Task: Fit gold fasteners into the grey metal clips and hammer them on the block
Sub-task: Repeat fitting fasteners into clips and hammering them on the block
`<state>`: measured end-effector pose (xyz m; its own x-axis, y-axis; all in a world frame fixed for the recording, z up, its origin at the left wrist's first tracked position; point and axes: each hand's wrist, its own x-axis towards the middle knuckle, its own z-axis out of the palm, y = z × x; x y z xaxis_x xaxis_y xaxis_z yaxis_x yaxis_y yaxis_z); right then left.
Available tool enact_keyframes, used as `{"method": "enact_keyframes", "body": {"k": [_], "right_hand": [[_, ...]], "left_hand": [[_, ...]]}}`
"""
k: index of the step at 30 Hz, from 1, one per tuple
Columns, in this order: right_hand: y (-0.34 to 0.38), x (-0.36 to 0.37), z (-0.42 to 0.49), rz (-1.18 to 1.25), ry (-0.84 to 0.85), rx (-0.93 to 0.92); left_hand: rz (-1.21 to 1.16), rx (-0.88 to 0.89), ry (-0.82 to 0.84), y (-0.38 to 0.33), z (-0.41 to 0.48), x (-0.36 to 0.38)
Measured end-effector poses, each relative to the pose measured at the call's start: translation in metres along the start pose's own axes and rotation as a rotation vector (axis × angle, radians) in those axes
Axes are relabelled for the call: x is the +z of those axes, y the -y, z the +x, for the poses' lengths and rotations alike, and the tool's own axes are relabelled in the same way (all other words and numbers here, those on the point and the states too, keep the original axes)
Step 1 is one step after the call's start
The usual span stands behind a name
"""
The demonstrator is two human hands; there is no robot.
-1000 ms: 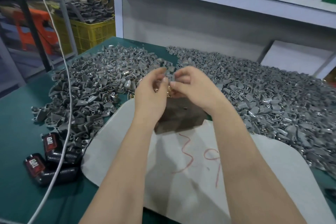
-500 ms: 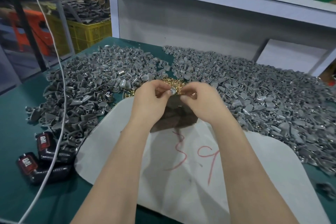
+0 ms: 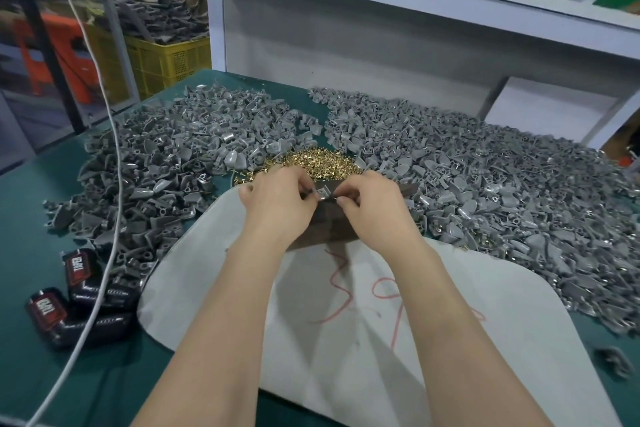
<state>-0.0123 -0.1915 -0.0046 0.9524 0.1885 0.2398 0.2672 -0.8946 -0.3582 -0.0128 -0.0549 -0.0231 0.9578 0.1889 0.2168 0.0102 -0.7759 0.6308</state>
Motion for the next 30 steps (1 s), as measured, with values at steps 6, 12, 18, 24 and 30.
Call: {"method": "enact_keyframes", "body": {"k": [6, 12, 18, 24, 30], "right_hand": [[0.002, 0.004, 0.0, 0.112, -0.085, 0.07], [-0.003, -0.004, 0.002, 0.563, -0.143, 0.154], [-0.003, 0.0, 0.004, 0.784, -0.104, 0.193], [-0.005, 0.011, 0.004, 0.326, -0.109, 0.083], [-0.005, 0.013, 0.006, 0.252, -0.122, 0.06]], "left_hand": [[-0.001, 0.01, 0.005, -0.002, -0.001, 0.001], [-0.007, 0.048, 0.03, -0.005, -0.003, 0.003], [-0.022, 0.067, 0.034, -0.006, -0.003, 0.004], [-0.009, 0.077, 0.043, -0.007, -0.003, 0.003], [-0.006, 0.078, 0.035, -0.01, -0.004, 0.001]]}}
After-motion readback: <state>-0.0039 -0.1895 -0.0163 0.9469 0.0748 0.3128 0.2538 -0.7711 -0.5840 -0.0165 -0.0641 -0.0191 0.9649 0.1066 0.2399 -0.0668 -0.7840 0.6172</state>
